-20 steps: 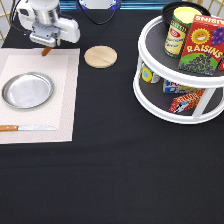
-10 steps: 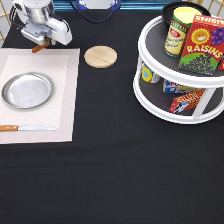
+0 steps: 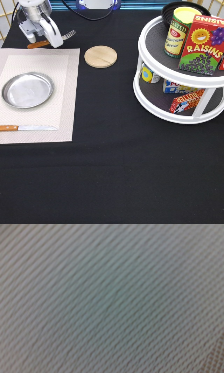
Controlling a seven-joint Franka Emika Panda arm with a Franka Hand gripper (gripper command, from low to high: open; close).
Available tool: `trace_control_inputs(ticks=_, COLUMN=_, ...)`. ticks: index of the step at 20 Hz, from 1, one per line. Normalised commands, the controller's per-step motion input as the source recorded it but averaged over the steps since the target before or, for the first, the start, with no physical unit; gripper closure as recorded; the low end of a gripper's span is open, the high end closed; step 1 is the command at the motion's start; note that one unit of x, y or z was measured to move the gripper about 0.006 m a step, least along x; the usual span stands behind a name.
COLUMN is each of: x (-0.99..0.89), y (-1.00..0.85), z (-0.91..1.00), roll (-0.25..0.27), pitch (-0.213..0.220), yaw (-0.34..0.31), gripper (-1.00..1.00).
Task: Arrange plate and fork
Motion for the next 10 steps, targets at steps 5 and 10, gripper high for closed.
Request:
trace_control_inputs(ticks=5, x=0.06, y=-0.01, z=0.0, roll=0.01, pitch=-0.021, yaw=-0.34, gripper=1.0)
trace_control_inputs(ticks=10, x=0.58, y=-0.53, z=0.05, roll=0.048, pitch=0.036, yaw=-0.089, gripper=1.0)
